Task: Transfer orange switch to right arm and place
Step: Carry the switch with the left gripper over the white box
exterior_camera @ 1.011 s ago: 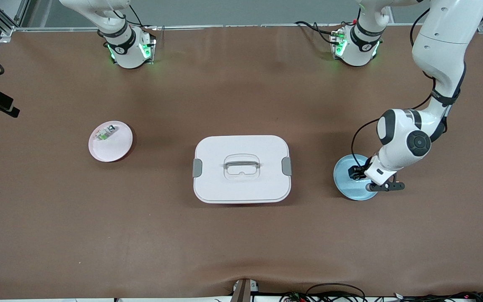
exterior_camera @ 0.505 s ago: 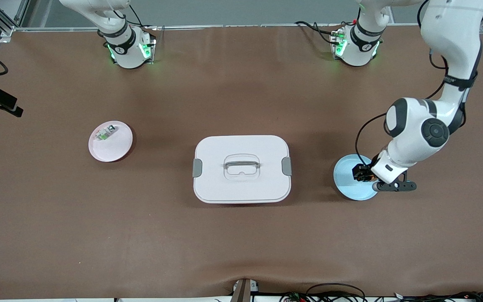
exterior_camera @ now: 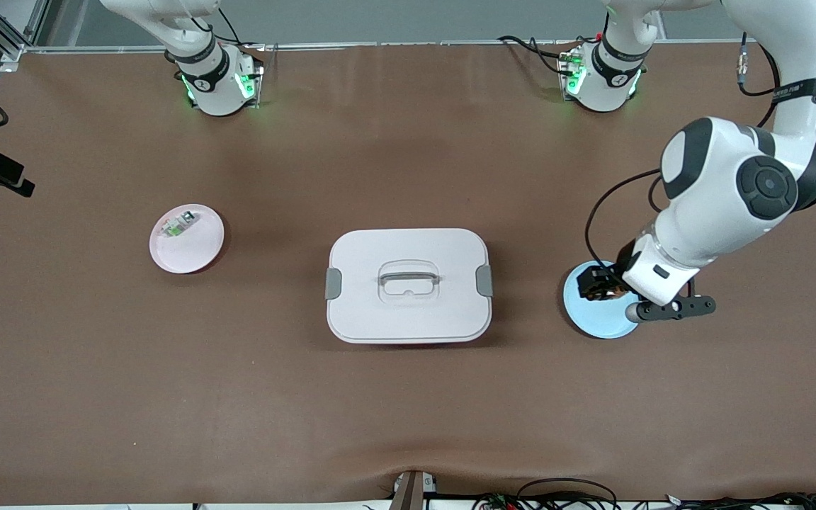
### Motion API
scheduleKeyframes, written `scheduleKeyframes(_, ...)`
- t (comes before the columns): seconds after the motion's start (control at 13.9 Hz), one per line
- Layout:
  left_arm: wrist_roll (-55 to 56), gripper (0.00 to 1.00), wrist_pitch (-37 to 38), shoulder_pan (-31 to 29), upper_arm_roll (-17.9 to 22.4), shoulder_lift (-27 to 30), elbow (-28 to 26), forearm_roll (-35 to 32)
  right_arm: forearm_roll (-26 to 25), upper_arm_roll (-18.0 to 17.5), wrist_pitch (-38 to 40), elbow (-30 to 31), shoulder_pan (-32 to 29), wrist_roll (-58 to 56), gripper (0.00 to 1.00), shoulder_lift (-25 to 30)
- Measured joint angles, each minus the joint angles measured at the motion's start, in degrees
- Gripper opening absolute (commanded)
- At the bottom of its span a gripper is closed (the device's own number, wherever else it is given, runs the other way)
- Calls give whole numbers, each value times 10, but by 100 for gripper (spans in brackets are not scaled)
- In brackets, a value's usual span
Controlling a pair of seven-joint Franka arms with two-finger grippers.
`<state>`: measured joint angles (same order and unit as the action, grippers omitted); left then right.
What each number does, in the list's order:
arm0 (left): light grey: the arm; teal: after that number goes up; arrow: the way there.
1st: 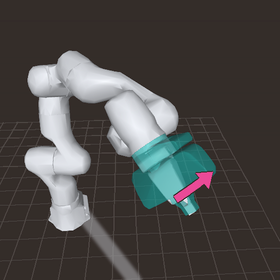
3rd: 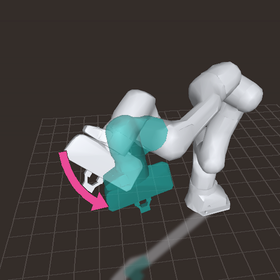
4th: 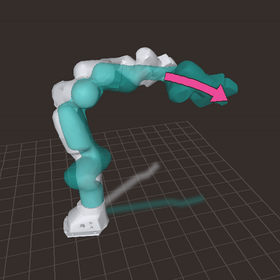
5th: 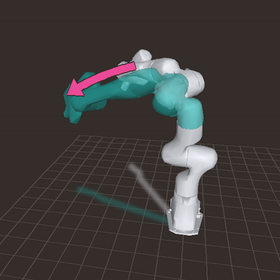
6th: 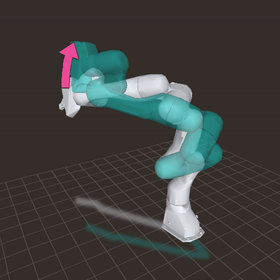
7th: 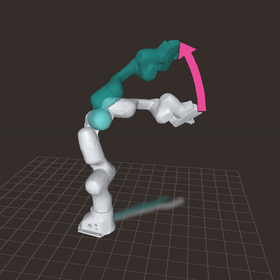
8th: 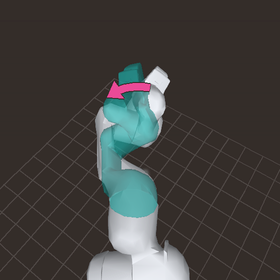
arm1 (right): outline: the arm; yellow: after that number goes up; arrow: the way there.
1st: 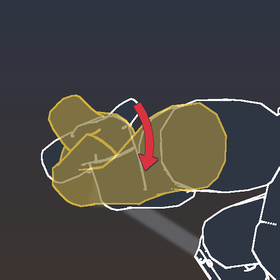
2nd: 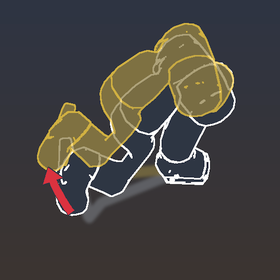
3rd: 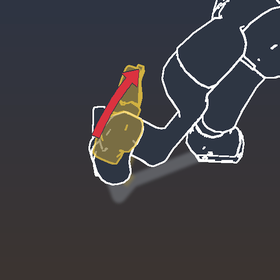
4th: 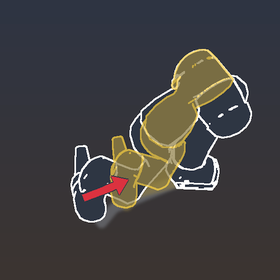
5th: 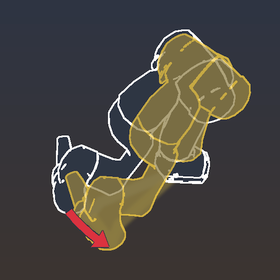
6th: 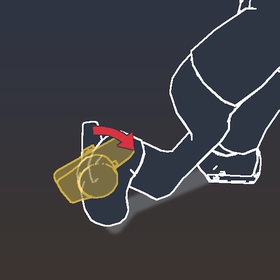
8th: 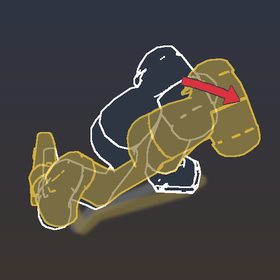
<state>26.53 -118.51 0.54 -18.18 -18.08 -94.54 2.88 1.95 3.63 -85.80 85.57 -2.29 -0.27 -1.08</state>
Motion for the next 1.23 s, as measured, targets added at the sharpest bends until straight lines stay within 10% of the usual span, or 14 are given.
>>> scheduleKeyframes(0.36,267,0,29,12,-78,-14,50,14,0,3,8,9,-2,0,100,-7)
scheduleKeyframes(1.23,853,0,33,177,-85,-80,146,16,1,-3,2,6,-1,-3,100,-12)
